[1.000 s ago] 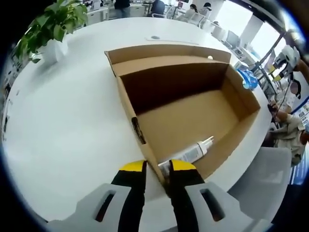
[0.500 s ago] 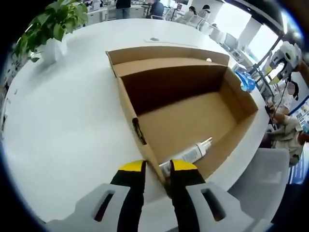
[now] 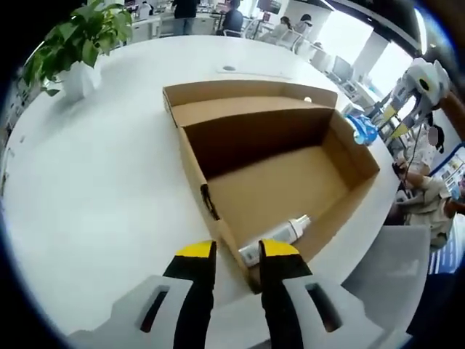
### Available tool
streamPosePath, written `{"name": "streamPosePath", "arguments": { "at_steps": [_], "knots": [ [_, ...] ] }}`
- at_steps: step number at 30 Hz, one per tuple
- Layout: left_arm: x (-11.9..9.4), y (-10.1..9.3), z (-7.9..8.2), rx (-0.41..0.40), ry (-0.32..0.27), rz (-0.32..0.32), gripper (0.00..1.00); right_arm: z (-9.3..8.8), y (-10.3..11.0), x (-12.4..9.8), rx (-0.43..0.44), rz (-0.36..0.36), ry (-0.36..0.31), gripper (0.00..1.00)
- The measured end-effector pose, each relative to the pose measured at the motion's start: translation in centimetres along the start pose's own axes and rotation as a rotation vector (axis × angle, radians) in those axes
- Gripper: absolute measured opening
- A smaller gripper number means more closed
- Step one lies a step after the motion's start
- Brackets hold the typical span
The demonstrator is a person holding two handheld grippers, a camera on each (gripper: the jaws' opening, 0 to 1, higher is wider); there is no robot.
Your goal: Operate the shoe box by opening the lid, removing the specified soft item, and placing it in the target area until the item is outside and the box remains undamaged.
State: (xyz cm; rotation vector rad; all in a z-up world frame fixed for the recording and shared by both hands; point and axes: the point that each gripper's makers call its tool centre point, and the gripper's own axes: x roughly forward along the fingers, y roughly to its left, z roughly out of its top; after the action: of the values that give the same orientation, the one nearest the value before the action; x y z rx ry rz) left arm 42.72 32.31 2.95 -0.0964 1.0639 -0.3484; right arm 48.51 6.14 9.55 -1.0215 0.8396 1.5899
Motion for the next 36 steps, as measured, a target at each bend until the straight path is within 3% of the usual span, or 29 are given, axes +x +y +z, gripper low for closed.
{"name": "streamPosePath", "arguments": {
  "at_steps": [13, 17, 21, 22, 26, 30, 31, 36],
  "knots": [
    [-3.1, -0.6, 2.7, 0.073, -0.049, -0.016, 0.22, 3.5, -0.6, 2.0, -0.023, 0.023, -0.032, 0.11],
    [-3.1, -1.9, 3.6, 0.152, -0.05, -0.048, 0.22, 4.4, -0.8, 2.8, -0.029, 0.033, -0.042, 0.11],
    [-2.5, -2.8, 3.6, 0.277, 0.002, -0.107, 0.25, 5.4, -0.5, 3.6, -0.034, 0.042, -0.051, 0.12],
    [-2.2, -3.0, 3.3, 0.352, 0.037, -0.138, 0.25, 5.7, -0.4, 3.8, -0.031, 0.045, -0.056, 0.12],
    [-1.6, -3.0, 3.3, 0.555, 0.111, -0.164, 0.26, 6.6, 0.0, 4.1, -0.026, 0.052, -0.075, 0.12],
    [-1.1, -3.9, 3.0, 0.655, 0.172, -0.261, 0.21, 6.8, 0.2, 4.1, -0.021, 0.053, -0.08, 0.11],
    [-1.1, -4.4, 2.3, 0.654, 0.22, -0.311, 0.21, 6.8, 0.2, 4.2, -0.019, 0.051, -0.078, 0.12],
    [-0.4, -4.4, 1.5, 0.766, 0.315, -0.358, 0.22, 7.3, 0.1, 4.2, -0.013, 0.05, -0.086, 0.12]
  ]
}}
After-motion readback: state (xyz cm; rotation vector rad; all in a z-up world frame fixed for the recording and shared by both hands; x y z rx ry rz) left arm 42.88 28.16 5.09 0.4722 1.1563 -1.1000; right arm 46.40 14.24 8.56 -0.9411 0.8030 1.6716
